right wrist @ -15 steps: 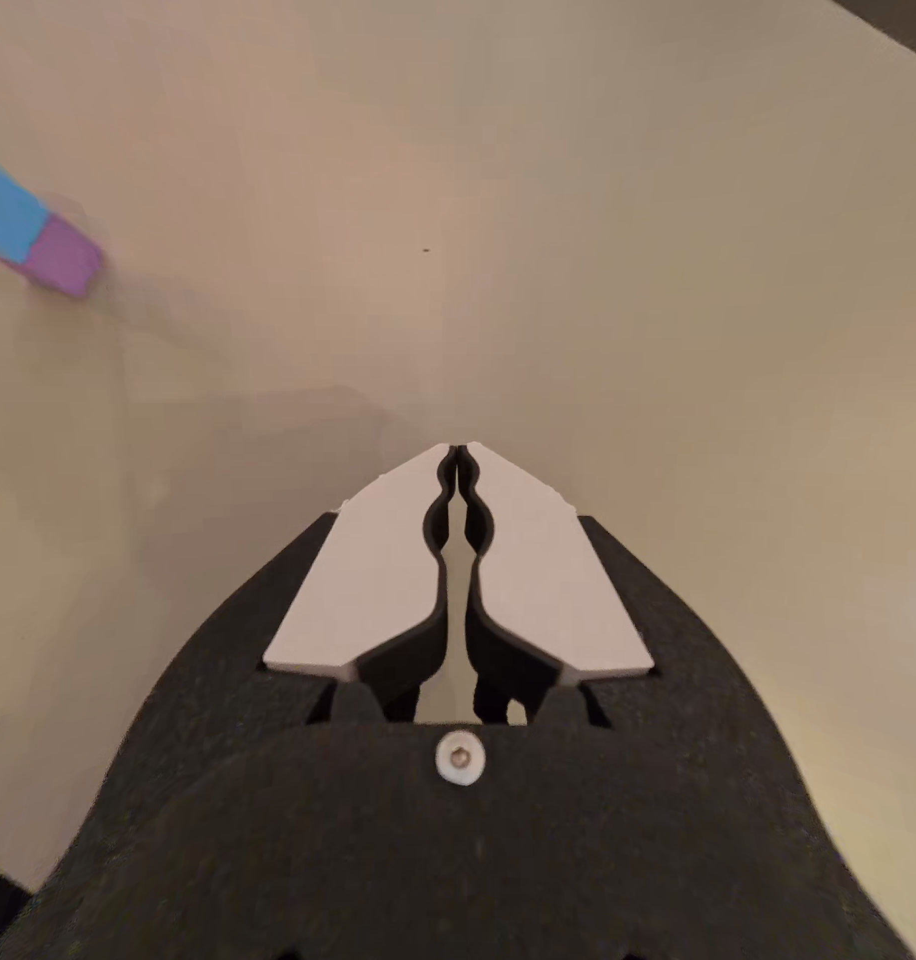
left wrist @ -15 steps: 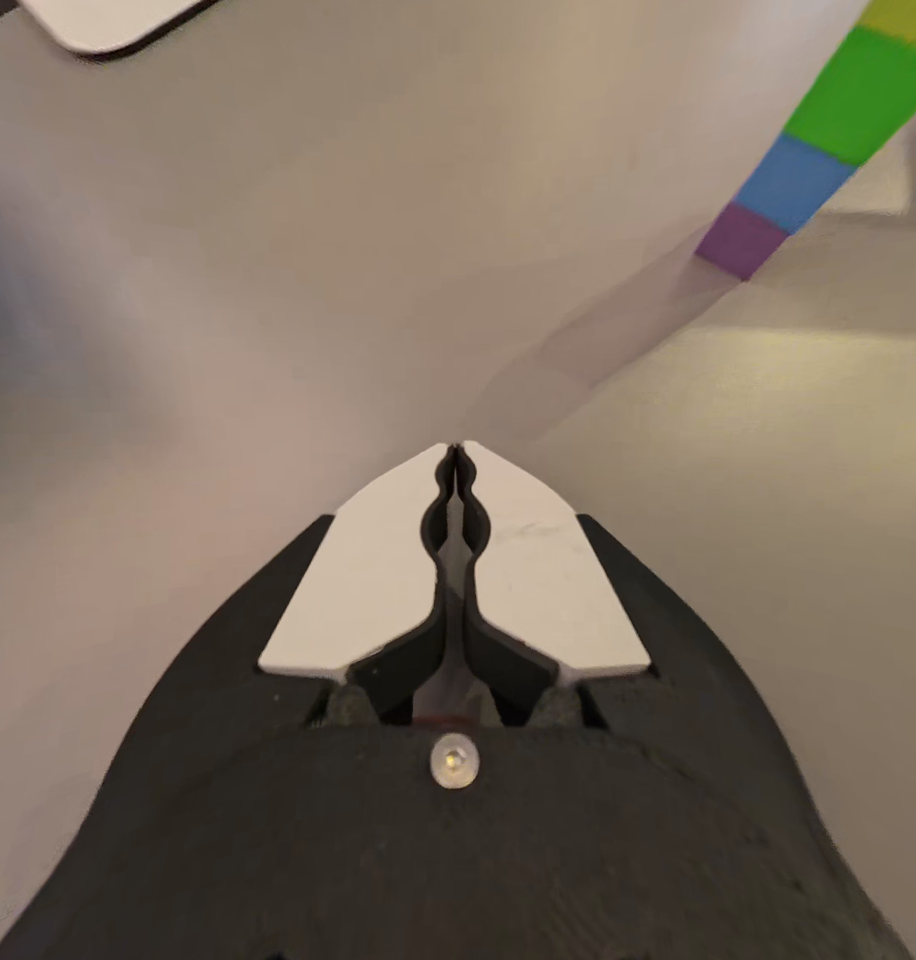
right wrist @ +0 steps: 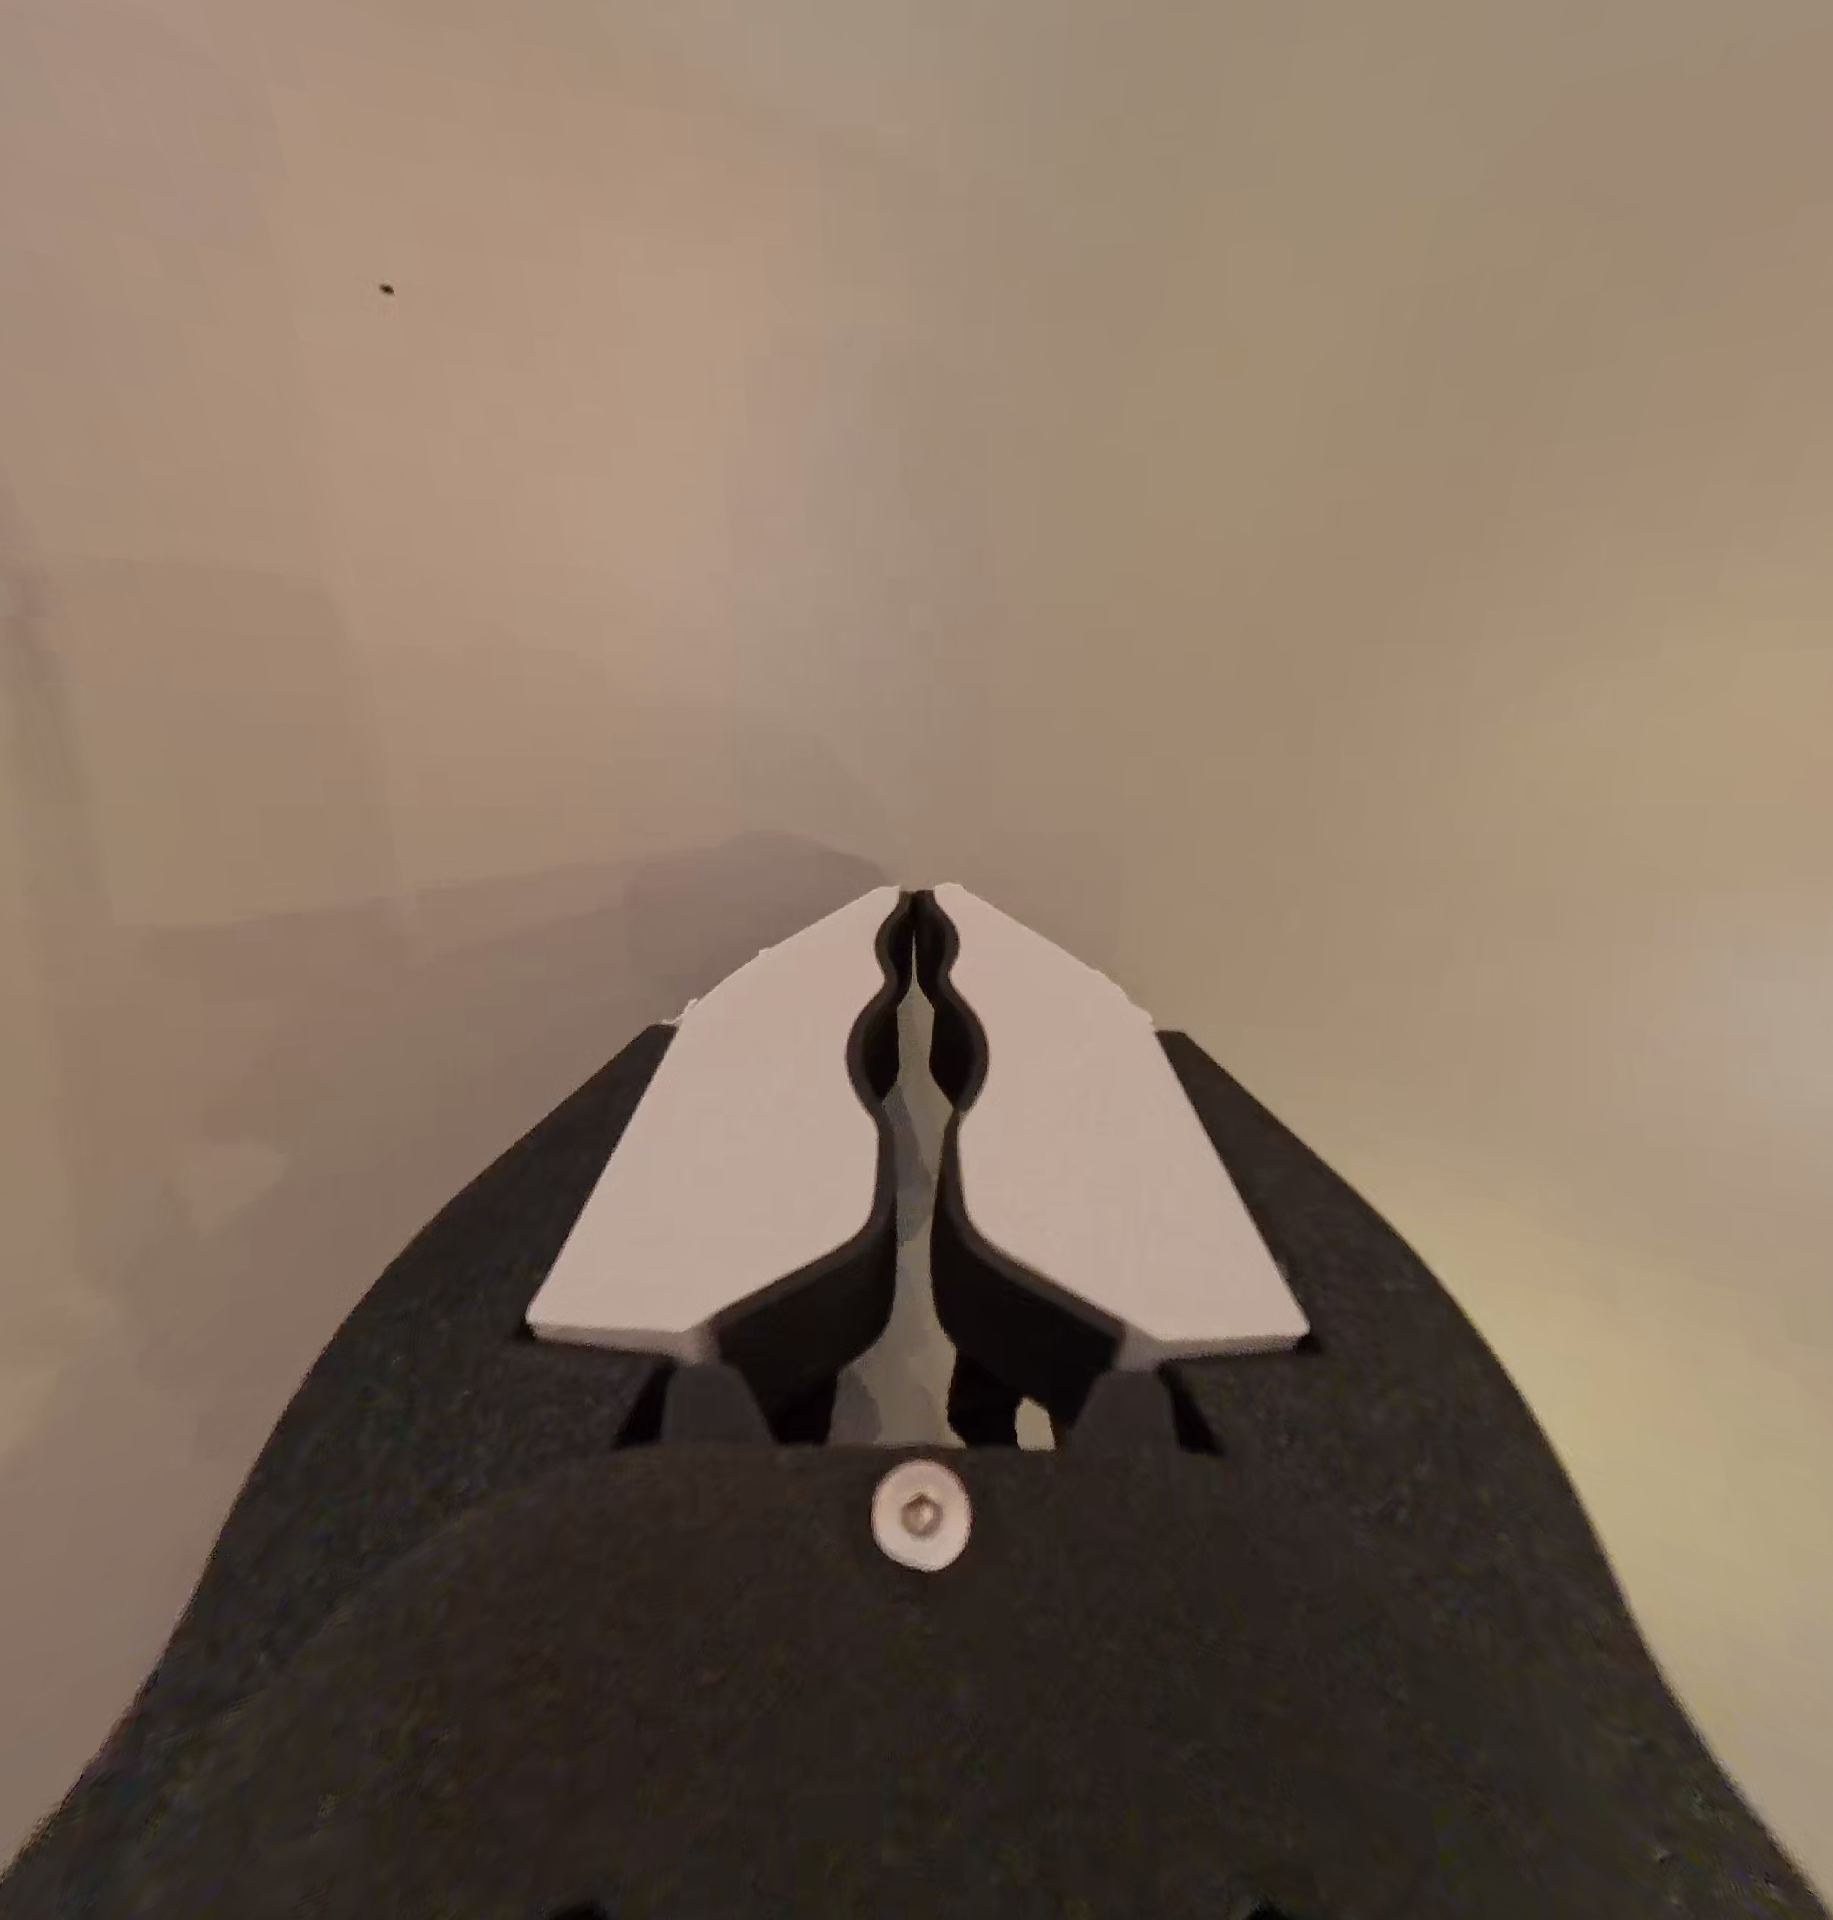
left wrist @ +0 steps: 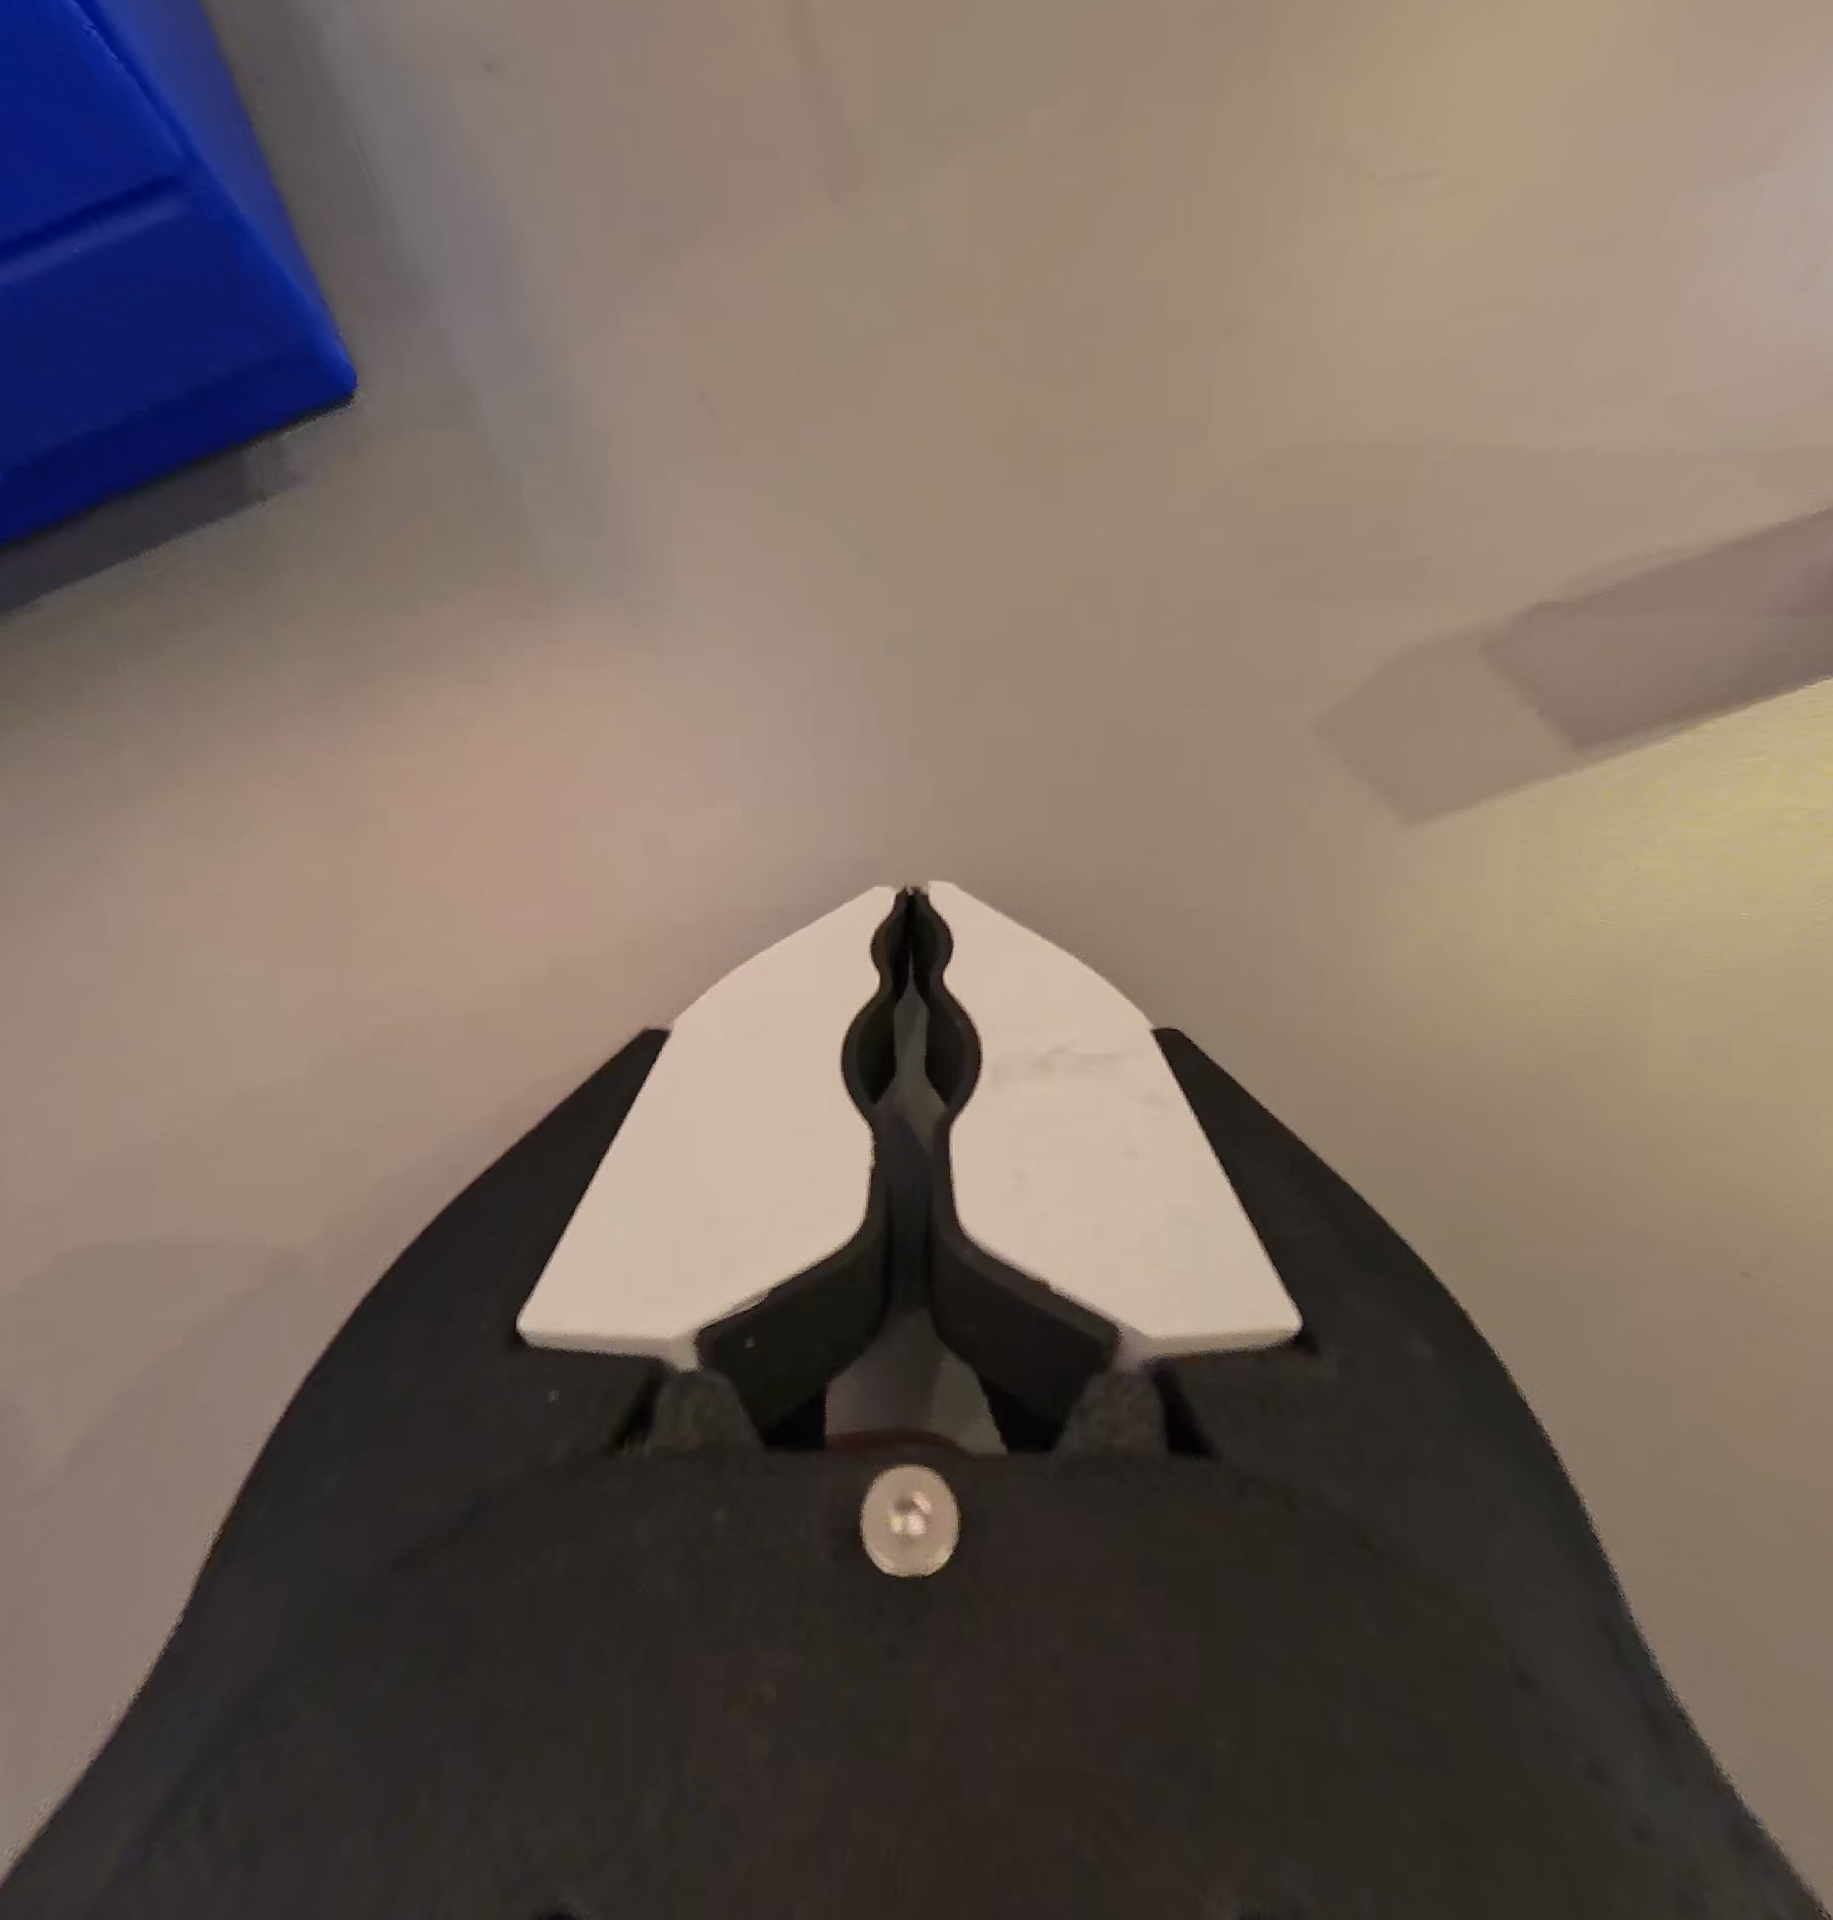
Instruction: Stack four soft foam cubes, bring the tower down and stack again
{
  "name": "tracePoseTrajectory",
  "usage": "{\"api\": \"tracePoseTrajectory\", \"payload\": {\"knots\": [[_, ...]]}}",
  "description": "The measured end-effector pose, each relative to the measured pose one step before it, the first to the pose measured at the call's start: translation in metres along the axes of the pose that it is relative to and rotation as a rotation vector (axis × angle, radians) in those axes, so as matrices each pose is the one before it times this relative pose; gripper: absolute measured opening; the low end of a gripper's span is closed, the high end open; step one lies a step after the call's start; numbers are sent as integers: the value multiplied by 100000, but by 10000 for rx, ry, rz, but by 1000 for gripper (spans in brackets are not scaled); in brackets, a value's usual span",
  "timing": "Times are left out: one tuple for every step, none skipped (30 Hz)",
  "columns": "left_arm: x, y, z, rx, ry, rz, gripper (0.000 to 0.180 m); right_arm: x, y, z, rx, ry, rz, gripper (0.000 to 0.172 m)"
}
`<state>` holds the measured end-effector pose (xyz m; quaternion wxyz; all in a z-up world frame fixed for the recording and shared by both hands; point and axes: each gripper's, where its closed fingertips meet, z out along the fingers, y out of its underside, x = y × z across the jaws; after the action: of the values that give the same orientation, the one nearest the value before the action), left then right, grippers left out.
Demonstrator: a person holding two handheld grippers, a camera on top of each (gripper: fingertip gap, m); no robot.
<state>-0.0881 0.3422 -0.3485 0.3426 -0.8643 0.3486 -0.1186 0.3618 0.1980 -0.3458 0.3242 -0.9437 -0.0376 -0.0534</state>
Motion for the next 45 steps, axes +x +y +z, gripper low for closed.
{"api": "tracePoseTrajectory", "payload": {"knots": [[157, 23, 62, -74, -11, -64, 0, 246, 13, 4, 71, 6, 94, 0], [351, -75, 61, -76, 5, -8, 0, 209, 34, -12, 36, -3, 62, 0], [617, -144, 98, -106, 54, 11, 0, 199, 116, -21, -40, 3, 27, 0], [766, -276, 130, -87, 41, 78, 0, 232, 91, -46, -31, 34, 15, 0], [873, -450, 170, -43, 14, 102, 0, 237, 3, -100, 41, 38, 27, 0], [1105, -561, 294, -59, 86, 84, 0, 190, 12, -95, 24, -9, 66, 0], [1403, -580, 490, -125, 172, 74, 0, 177, 50, -96, -18, -31, 97, 0], [1643, -764, 615, -81, 189, 131, 0, 173, -63, -145, 34, -19, 83, 0], [1809, -1016, 721, 8, 179, 149, 0, 163, -168, -191, 90, -3, 65, 0], [2206, -1089, 906, -56, 331, 139, 0, 113, -165, -204, 67, -18, 67, 0], [2428, -1168, 1115, -76, 438, 90, 0, 79, -152, -188, 45, -22, 47, 0], [2336, -1340, 1202, 12, 405, 85, 0, 102, -131, -180, 37, 15, 37, 0], [2170, -1290, 1137, 21, 411, 60, 2, 61, -149, -173, 42, 15, 25, 0], [1973, -1187, 849, 69, 459, -45, 1, 34, -91, -180, 29, 3, 9, 0], [1474, -1053, 545, 154, 366, -117, 0, 65, -46, -175, 21, 8, 1, 0], [755, -827, 280, 168, 116, 8, 0, 119, -8, -183, 32, 29, -9, 0], [85, -474, 84, 99, -89, 125, 0, 188, 59, -175, 26, 22, 19, 0], [-271, -64, -41, 10, -83, 66, 0, 237, 82, -143, 26, -3, 70, 0], [-409, 208, -182, -9, 59, -96, 0, 329, 84, -109, 23, 6, 93, 0], [-787, 333, -345, 36, -41, -96, 0, 352, 71, -67, 46, -5, 96, 0], [-1168, 541, -388, -36, -186, -32, 0, 297, 55, -16, 41, -41, 105, 0], [-1253, 708, -353, -92, -168, -46, 0, 254, 86, 31, 5, -57, 99, 0], [-1226, 767, -334, -74, -104, -76, 0, 213, 80, 43, 1, -51, 83, 0], [-1273, 710, -358, 1, -132, -90, 0, 117, 52, 51, 16, -49, 53, 0], [-1197, 261, -488, 263, -107, -59, 0, 35, 53, 49, 4, -59, 24, 0], [-1178, 306, -465, 91, -152, 4, 0, -117, 26, 55, 5, -105, -17, 0], [-1031, 262, -404, 9, -103, -107, 0, -252, -31, 34, 37, -137, -78, 0], [-730, 166, -292, 42, 53, -225, 0, -313, -72, 16, 37, -105, -131, 0], [-383, 17, -256, 134, 198, -206, 0, -331, -56, 7, -7, -75, -163, 0], [-307, -136, -284, 201, 104, -85, 0, -554, -137, -13, 9, -175, -199, 0], [-278, -93, -205, 139, -18, 87, 0, -874, -356, -116, 119, -338, -256, 1], [-25, -39, -89, 62, 48, 180, 0, -875, -456, -144, 154, -288, -252, 2], [349, -100, -24, 90, 203, 244, 2, -892, -466, -136, 115, -303, -219, 5], [339, -31, -2, 25, 114, 259, 7, -1172, -509, -92, 94, -462, -285, 9], [469, -63, 44, 32, 124, 348, 14, -1027, -445, -21, 46, -311, -354, 12], [767, -319, 18, 183, 225, 528, 25, -530, -294, 94, -58, 20, -325, 13], [919, -512, -20, 290, 281, 523, 36, -436, -235, 160, -75, 37, -274, 13], [1264, -648, -6, 353, 496, 475, 42, -509, -241, 200, -11, -89, -218, 13], [1467, -665, 145, 305, 566, 441, 47, -499, -247, 194, 60, -139, -145, 14], [1406, -577, 335, 198, 491, 485, 51, -329, -147, 222, 58, -91, -56, 14], [1052, -335, 585, -16, 274, 532, 55, -231, 64, 263, -39, -81, 8, 13], [1147, -185, 807, -163, 383, 535, 62, -189, 180, 259, -81, -96, 25, 13], [1248, -170, 885, -236, 500, 463, 69, -183, 157, 229, -37, -109, 24, 13], [710, -218, 880, -229, 198, 417, 69, -231, 112, 195, 0, -127, -6, 13], [498, -294, 840, -195, 87, 465, 69, -199, 99, 140, -2, -92, -41, 13]]}}
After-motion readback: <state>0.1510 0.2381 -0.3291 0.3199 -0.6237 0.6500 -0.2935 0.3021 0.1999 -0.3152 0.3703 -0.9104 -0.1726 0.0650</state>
